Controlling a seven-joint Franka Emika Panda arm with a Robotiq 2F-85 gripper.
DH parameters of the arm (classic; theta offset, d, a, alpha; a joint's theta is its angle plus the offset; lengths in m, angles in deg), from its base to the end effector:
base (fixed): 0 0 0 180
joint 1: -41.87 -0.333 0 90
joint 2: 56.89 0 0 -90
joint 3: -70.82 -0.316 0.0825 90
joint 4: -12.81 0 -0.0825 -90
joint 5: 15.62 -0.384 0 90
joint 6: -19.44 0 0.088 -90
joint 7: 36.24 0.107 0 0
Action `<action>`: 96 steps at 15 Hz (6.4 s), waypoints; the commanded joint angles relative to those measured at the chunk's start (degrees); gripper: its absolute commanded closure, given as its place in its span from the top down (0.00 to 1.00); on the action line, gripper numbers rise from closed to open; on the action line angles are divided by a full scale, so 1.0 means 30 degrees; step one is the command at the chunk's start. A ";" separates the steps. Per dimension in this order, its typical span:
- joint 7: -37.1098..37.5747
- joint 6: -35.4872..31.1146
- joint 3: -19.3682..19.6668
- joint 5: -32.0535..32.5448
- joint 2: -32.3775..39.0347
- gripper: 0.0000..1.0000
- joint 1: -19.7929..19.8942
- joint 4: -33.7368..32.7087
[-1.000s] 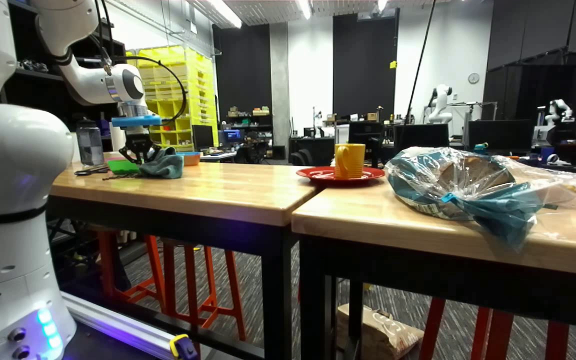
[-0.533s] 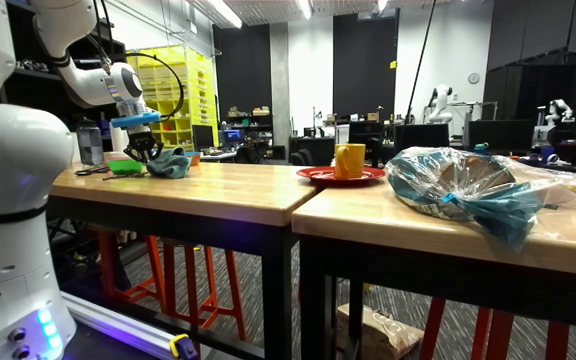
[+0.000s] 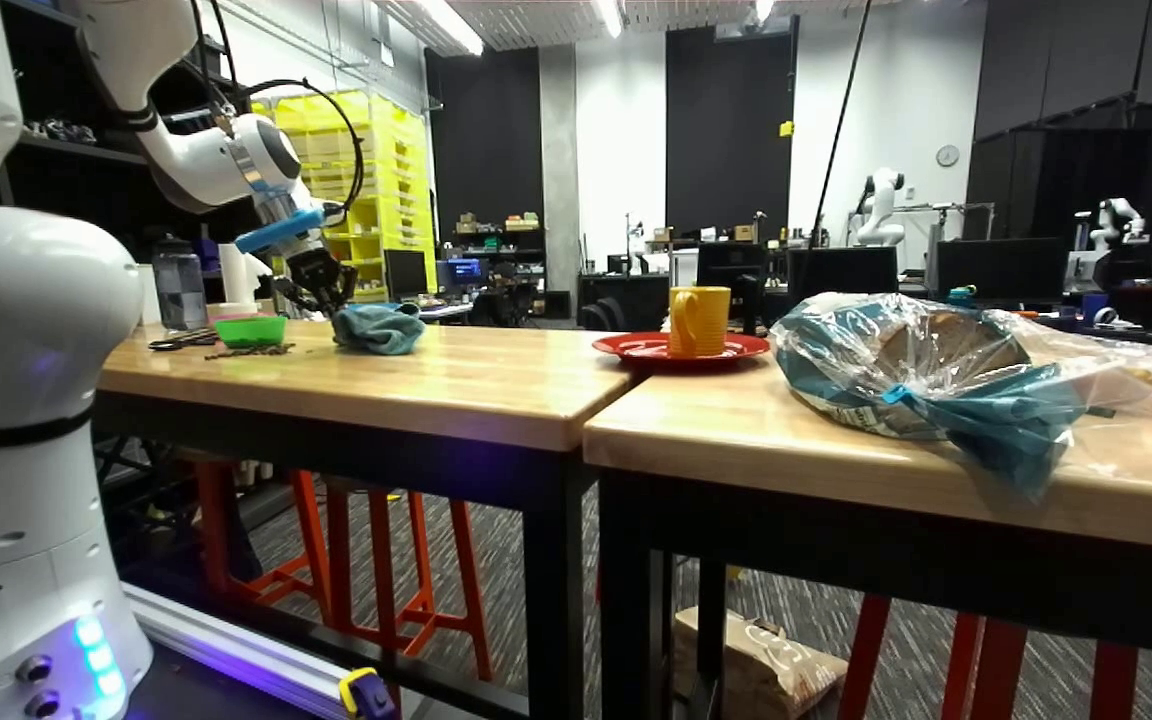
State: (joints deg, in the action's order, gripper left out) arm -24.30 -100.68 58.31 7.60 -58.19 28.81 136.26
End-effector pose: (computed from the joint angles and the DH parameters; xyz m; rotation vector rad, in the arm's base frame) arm 0.4867 0.2121 0.4094 2.7251 0.6232 0.1114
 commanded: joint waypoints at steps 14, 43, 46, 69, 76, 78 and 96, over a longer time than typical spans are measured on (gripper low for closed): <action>1.5338 0.3630 -0.1875 -0.4974 -0.0556 0.02 -0.0480 -0.0462; 2.3898 0.6139 -0.1394 -0.4258 -0.2916 0.02 -0.0998 -0.2116; 2.3450 0.6632 -0.1468 -0.3679 -0.3752 0.02 -0.0611 -0.2085; 1.1510 0.5419 0.3661 -0.1349 -0.4357 0.02 0.5460 -0.3178; 0.9241 0.3515 0.5831 -0.2676 -0.2184 0.02 0.7036 -0.3504; 0.8025 0.3139 0.6221 -0.4241 -0.2396 0.02 0.7004 -0.3046; 0.7565 0.3871 0.8149 -0.5283 -0.3457 0.02 0.9191 -0.0152</action>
State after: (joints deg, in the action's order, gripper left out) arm -2.05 -89.26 82.48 -8.01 -66.02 55.19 133.24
